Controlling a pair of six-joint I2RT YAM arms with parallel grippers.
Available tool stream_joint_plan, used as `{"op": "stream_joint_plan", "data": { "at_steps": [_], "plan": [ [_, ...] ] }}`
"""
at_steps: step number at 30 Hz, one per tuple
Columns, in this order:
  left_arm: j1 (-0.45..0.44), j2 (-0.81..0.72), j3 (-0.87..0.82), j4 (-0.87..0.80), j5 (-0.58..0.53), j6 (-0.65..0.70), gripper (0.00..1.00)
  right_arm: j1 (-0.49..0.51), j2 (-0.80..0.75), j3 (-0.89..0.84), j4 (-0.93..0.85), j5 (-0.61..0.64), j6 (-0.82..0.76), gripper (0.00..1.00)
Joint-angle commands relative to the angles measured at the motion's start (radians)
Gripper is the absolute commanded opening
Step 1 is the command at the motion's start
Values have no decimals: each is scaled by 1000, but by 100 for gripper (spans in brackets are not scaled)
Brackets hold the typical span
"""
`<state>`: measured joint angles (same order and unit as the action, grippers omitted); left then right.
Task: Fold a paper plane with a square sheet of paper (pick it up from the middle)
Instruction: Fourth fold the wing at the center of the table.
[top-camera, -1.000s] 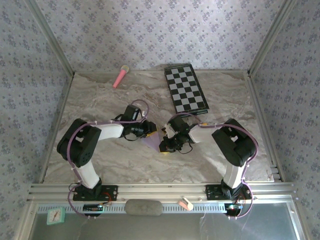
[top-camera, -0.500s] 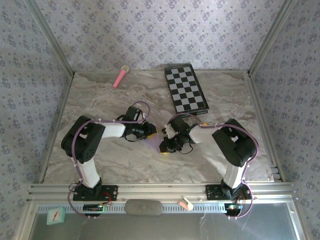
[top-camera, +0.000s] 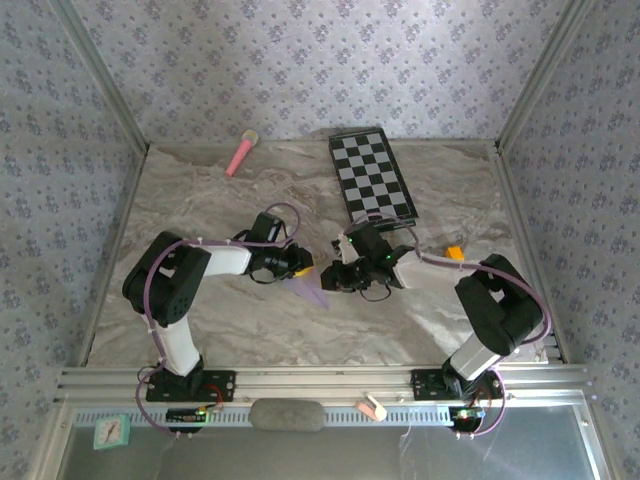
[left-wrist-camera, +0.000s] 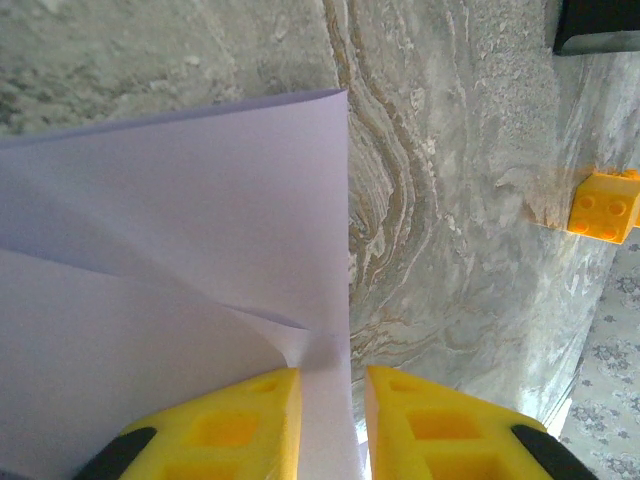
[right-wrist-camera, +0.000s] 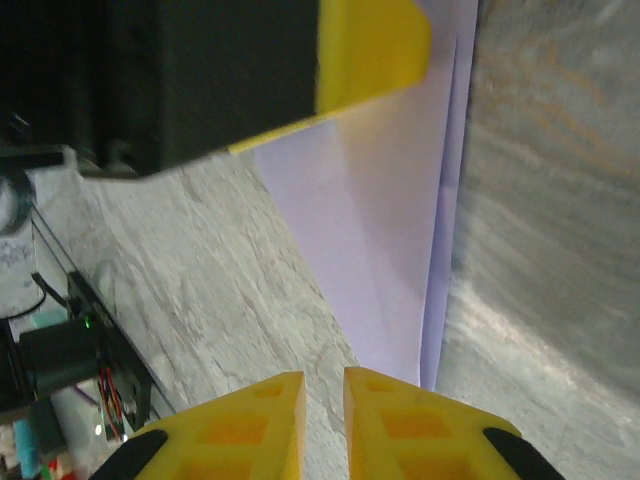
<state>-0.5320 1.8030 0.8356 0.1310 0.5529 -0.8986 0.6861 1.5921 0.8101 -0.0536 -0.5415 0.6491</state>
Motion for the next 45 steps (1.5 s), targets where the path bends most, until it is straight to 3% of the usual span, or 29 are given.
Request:
{"op": "stream_joint_plan", "data": {
  "at_steps": [1,15,30,38,45],
  "plan": [
    [-1,26,8,-25,-21,9,24,20,13,23,-2,73,36,17],
    [-5,27,3,-12,-12,-3,24,63,167,74,34,44,70,13],
    [-8,33,3,-6,-16,-14,25,66,222,44,21,-26,65,13],
    [-5,-69,37,-43,-15,7,28,39,230,51,-176,16,-114,13],
    [-3,-171,-14,-34,-29,69,30,-11,228,70,-282,-20,-250,12]
  ]
}}
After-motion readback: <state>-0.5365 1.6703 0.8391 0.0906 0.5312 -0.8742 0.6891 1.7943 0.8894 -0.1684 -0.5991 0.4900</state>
